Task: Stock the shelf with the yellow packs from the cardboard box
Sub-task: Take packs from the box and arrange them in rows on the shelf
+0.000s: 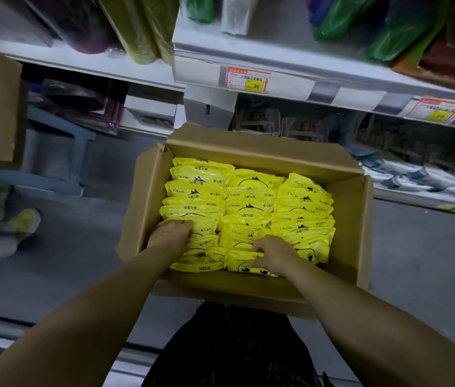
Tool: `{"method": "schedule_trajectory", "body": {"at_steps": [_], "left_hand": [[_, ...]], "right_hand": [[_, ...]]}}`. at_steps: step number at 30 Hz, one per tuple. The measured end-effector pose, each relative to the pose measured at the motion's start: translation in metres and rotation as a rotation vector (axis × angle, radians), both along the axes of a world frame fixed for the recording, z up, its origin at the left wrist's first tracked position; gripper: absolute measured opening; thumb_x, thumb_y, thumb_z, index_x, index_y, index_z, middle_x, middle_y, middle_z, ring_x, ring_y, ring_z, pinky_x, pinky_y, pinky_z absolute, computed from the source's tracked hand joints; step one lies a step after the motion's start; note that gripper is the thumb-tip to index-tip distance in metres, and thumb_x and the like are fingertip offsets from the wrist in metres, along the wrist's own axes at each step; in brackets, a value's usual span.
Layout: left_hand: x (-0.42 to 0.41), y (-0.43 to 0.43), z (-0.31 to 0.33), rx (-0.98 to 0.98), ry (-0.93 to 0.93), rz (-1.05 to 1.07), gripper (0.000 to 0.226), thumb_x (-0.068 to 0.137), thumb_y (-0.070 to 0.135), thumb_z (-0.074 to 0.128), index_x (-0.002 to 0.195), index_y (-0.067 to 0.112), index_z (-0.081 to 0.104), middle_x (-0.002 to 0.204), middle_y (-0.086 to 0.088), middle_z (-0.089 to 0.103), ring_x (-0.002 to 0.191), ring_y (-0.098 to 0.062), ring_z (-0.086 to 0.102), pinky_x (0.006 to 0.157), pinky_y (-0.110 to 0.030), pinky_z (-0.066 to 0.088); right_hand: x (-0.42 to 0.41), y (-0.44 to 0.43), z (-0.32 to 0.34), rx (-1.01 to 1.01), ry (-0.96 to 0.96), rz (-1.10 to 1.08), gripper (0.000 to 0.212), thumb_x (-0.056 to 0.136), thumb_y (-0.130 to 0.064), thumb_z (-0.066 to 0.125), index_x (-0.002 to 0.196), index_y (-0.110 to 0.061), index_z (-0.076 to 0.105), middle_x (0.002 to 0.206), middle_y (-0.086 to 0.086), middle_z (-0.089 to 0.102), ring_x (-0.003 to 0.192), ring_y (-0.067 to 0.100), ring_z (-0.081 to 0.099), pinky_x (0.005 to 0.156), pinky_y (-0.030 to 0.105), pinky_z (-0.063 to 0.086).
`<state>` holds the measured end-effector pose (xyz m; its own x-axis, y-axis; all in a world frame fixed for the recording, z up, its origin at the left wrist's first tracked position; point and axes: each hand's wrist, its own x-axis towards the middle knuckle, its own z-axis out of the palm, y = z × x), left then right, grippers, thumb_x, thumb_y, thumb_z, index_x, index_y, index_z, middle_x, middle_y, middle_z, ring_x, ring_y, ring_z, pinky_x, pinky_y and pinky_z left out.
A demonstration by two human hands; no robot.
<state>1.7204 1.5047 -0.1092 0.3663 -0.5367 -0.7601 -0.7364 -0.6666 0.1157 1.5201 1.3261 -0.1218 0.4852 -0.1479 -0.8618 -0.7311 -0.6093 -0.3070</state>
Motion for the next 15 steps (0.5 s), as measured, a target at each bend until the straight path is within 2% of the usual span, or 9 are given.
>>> {"method": "schedule_trajectory", "body": {"at_steps": [2, 3, 5, 6, 7, 9, 11, 13, 15], "left_hand": [[0.002, 0.0, 0.002, 0.011, 0.027, 0.067, 0.018, 0.093, 0.017, 0.056, 0.11, 0.024, 0.055, 0.117, -0.006, 0.058, 0.104, -0.024, 0.054, 0.086, -0.033, 0.046], [0.003, 0.0, 0.004, 0.022, 0.032, 0.078, 0.018, 0.093, 0.016, 0.056, 0.11, 0.024, 0.057, 0.118, -0.007, 0.057, 0.104, -0.024, 0.054, 0.086, -0.033, 0.047], [0.005, 0.0, 0.008, 0.02, 0.04, 0.093, 0.02, 0.093, 0.014, 0.054, 0.111, 0.021, 0.06, 0.119, -0.008, 0.058, 0.106, -0.026, 0.056, 0.088, -0.034, 0.048], [0.006, -0.001, 0.012, 0.008, 0.054, 0.104, 0.021, 0.093, 0.014, 0.054, 0.111, 0.02, 0.062, 0.118, -0.008, 0.06, 0.107, -0.027, 0.057, 0.089, -0.035, 0.05], [0.006, 0.0, 0.015, -0.004, 0.069, 0.101, 0.02, 0.092, 0.015, 0.054, 0.108, 0.019, 0.066, 0.115, -0.008, 0.062, 0.106, -0.027, 0.059, 0.089, -0.036, 0.051], [0.008, 0.001, 0.019, -0.044, 0.119, 0.144, 0.015, 0.09, 0.016, 0.057, 0.094, 0.017, 0.071, 0.102, -0.005, 0.068, 0.1, -0.025, 0.064, 0.085, -0.034, 0.053], [0.008, 0.002, 0.031, -0.128, 0.187, 0.225, 0.013, 0.09, 0.015, 0.058, 0.08, 0.018, 0.067, 0.089, 0.003, 0.065, 0.092, -0.019, 0.062, 0.075, -0.027, 0.049], [0.008, 0.003, 0.05, -0.211, 0.242, 0.331, 0.01, 0.092, 0.016, 0.057, 0.084, 0.018, 0.063, 0.084, 0.006, 0.059, 0.083, -0.015, 0.055, 0.062, -0.023, 0.04], [0.01, 0.002, 0.066, -0.266, 0.303, 0.41, 0.012, 0.097, 0.019, 0.053, 0.085, 0.019, 0.056, 0.083, 0.002, 0.057, 0.077, -0.017, 0.051, 0.06, -0.025, 0.036]], "right_hand": [[-0.001, 0.0, 0.004, 0.062, -0.021, -0.118, 0.028, 0.089, -0.043, 0.071, 0.105, -0.022, 0.064, 0.111, 0.003, 0.058, 0.1, 0.023, 0.053, 0.074, 0.03, 0.038], [-0.003, 0.0, 0.008, 0.102, -0.035, -0.166, 0.02, 0.091, -0.041, 0.069, 0.094, -0.024, 0.059, 0.102, 0.001, 0.056, 0.096, 0.023, 0.052, 0.07, 0.03, 0.036], [-0.004, -0.002, 0.018, 0.153, -0.043, -0.257, 0.02, 0.094, -0.042, 0.065, 0.088, -0.029, 0.051, 0.103, -0.001, 0.057, 0.103, 0.025, 0.053, 0.075, 0.032, 0.04], [-0.003, -0.003, 0.026, 0.154, -0.046, -0.304, 0.017, 0.095, -0.044, 0.062, 0.096, -0.029, 0.054, 0.117, 0.003, 0.058, 0.114, 0.027, 0.054, 0.085, 0.033, 0.044], [-0.003, -0.005, 0.031, 0.145, -0.061, -0.336, 0.023, 0.096, -0.045, 0.06, 0.112, -0.028, 0.057, 0.134, 0.007, 0.055, 0.126, 0.028, 0.051, 0.096, 0.035, 0.043], [-0.001, -0.008, 0.046, 0.111, -0.089, -0.401, 0.051, 0.099, -0.045, 0.054, 0.142, -0.019, 0.048, 0.154, 0.007, 0.04, 0.141, 0.027, 0.04, 0.11, 0.036, 0.035], [-0.001, -0.008, 0.062, 0.089, -0.135, -0.501, 0.062, 0.1, -0.046, 0.051, 0.15, -0.013, 0.039, 0.159, 0.008, 0.034, 0.145, 0.026, 0.034, 0.114, 0.037, 0.031], [-0.004, -0.007, 0.076, 0.081, -0.187, -0.623, 0.064, 0.1, -0.046, 0.052, 0.151, -0.01, 0.037, 0.159, 0.01, 0.034, 0.145, 0.027, 0.034, 0.115, 0.038, 0.03], [-0.008, -0.005, 0.088, 0.061, -0.228, -0.738, 0.069, 0.097, -0.048, 0.055, 0.151, -0.008, 0.038, 0.158, 0.011, 0.035, 0.145, 0.028, 0.034, 0.116, 0.039, 0.031]]}}
